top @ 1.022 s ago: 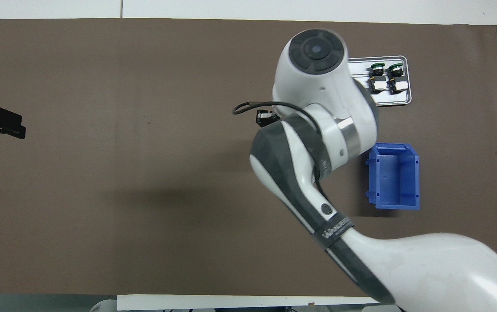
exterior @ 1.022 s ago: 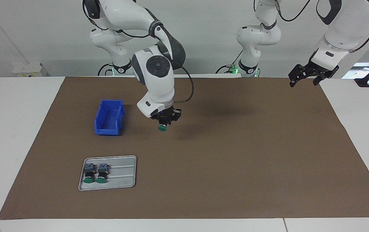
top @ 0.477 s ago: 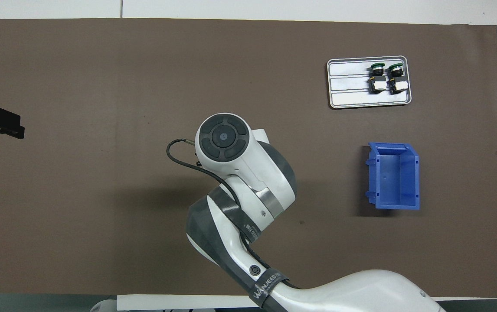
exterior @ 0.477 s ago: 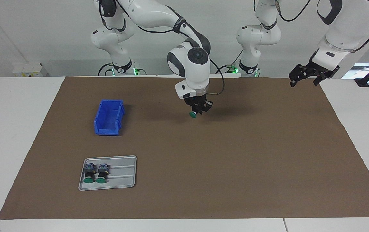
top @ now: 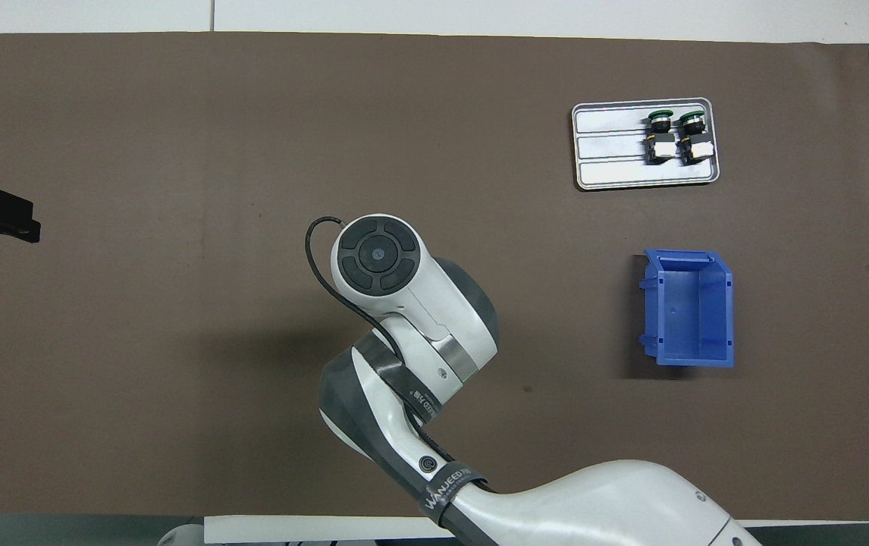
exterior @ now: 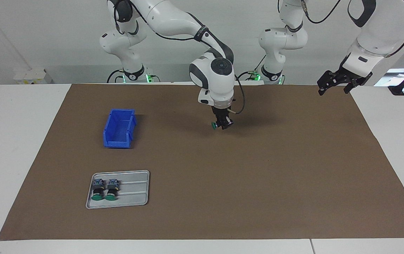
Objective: Place and press button with both arms
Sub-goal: 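Carry the green button to the table center and set it down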
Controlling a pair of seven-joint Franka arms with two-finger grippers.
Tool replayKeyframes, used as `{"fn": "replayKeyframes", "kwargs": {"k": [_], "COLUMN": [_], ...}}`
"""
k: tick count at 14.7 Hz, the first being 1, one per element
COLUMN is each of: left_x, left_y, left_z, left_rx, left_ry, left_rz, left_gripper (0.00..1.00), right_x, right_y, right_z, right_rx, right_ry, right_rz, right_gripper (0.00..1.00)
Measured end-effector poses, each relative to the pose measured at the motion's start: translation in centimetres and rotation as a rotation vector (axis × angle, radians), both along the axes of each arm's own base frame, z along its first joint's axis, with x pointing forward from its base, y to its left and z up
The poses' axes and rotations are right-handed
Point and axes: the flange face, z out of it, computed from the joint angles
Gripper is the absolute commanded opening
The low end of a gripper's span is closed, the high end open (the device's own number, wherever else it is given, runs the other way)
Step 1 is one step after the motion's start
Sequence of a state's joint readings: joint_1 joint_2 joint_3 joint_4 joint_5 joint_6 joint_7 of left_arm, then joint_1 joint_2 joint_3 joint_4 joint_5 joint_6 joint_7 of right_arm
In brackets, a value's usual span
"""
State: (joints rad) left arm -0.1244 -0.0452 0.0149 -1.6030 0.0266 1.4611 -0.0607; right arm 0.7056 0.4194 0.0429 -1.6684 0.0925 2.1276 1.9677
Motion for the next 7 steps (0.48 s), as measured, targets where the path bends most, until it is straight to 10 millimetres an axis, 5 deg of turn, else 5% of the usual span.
{"fn": "replayKeyframes", "kwargs": {"k": [5, 7], "left_x": [0.0, 0.0], "left_y": [0.2, 0.2], "left_z": [0.0, 0.0], "left_rx": [0.001, 0.003], "left_ry": [0.0, 0.0], "left_rz": [0.012, 0.032], "left_gripper": [1.0, 1.0], "right_x": [0.4, 0.6], "right_y": [0.2, 0.1], "right_z": [-5.7, -6.3], "right_rx": [-0.035, -0.033], "right_ry": [0.047, 0.046], "right_rz": [-0.235, -0.253], "right_gripper": [0.32, 0.33]}}
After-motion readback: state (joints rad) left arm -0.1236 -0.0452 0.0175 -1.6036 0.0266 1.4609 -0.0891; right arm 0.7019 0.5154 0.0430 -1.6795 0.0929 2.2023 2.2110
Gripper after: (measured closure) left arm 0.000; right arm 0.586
